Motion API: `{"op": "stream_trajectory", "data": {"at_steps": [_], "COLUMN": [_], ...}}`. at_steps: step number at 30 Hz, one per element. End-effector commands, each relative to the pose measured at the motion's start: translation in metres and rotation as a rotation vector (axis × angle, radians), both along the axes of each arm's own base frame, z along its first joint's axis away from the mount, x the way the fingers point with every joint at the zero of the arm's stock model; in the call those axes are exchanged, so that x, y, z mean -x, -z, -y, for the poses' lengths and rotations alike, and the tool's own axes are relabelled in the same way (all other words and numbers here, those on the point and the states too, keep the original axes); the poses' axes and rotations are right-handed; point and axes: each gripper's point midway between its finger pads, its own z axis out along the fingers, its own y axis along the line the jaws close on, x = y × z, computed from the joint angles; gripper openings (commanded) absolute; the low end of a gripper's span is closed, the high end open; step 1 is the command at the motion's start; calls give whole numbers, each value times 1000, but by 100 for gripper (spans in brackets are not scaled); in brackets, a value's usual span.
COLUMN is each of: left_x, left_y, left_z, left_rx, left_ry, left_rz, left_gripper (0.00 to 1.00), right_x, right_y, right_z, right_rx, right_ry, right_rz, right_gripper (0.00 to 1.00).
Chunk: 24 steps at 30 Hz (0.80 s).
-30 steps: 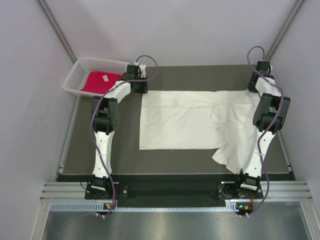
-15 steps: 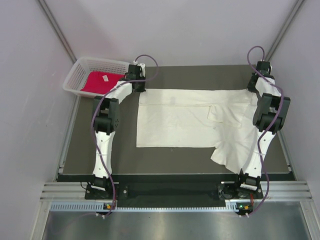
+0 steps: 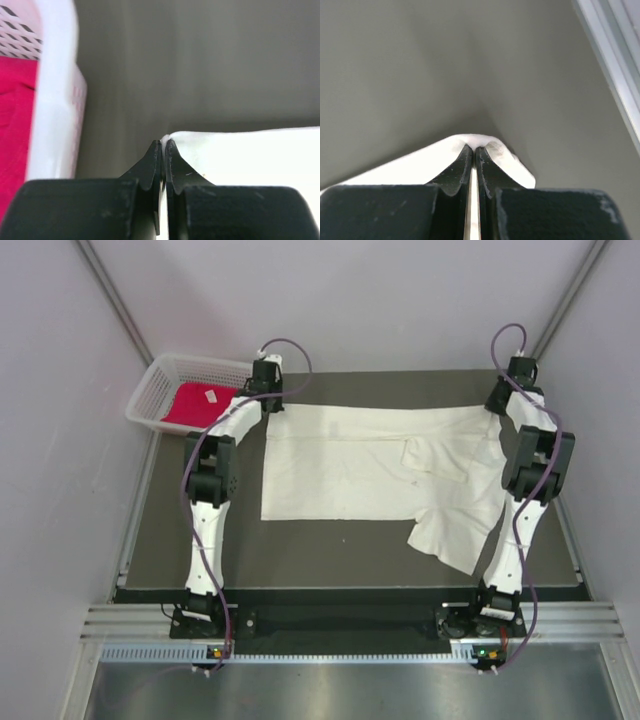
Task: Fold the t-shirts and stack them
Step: Fold the tshirt
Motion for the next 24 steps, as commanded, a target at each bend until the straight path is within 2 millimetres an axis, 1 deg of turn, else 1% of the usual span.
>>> {"op": "stream_trajectory", "data": {"at_steps": [1,2,3,4,5,6,7,8,9,10,11,12,13,15,16,17,18,19,20,21,22,23,24], "left_x": [-23,-23,-22,-22,-22,-19,-17,-14,-12,-6,-2,1,9,17,25,29,37,41,47,53,63,69,78], "left_y": [-29,-29,-32,-36,-38,-39,-46,-47,-50,-56,-59,-74,-71,-81,-91,-95,-105,-108,-111,-122,-118,-121,-135], "left_z": [-30,-30,-28,-27,-27,-27,-26,-24,-25,-26,-26,-26,-24,-19,-14,-5,-2,4,12,16,25,31,39], "left_rx": [-50,-50,-44,-44,-40,-37,-28,-26,-23,-15,-9,2,14,33,55,87,99,120,157,188,241,268,309], "left_ry": [-78,-77,-66,-64,-64,-62,-61,-59,-64,-76,-79,-79,-79,-70,-66,-29,-18,-10,16,24,54,69,108], "left_rz": [101,100,95,98,100,89,91,82,79,66,63,77,56,60,65,63,68,65,52,61,29,22,28], "left_gripper": [0,0,2,18,26,33,44,45,47,49,50,51,51,52,52,52,52,52,52,51,50,50,49], "right_x": [-35,-38,-37,-41,-42,-37,-39,-37,-35,-29,-25,-18,-13,1,10,17,26,39,47,57,74,82,93], "right_y": [-41,-42,-42,-51,-49,-48,-56,-61,-66,-75,-78,-80,-93,-100,-113,-118,-120,-127,-129,-129,-129,-130,-128], "right_z": [-3,-5,-6,-7,-7,-5,-2,-2,-1,1,3,5,7,9,10,11,10,5,4,1,-5,-11,-15], "right_rx": [12,10,4,5,2,1,12,15,21,33,41,46,63,75,89,87,84,76,60,47,27,1,-15], "right_ry": [-18,-24,-29,-37,-34,-28,-14,-8,-2,14,24,34,48,60,74,90,99,100,118,127,128,135,139], "right_rz": [158,163,153,167,158,132,139,139,137,133,124,101,106,70,71,66,48,44,39,24,7,6,-8], "right_gripper": [1,2,5,11,22,27,31,39,42,48,51,53,54,54,55,54,54,54,54,54,54,54,54]}}
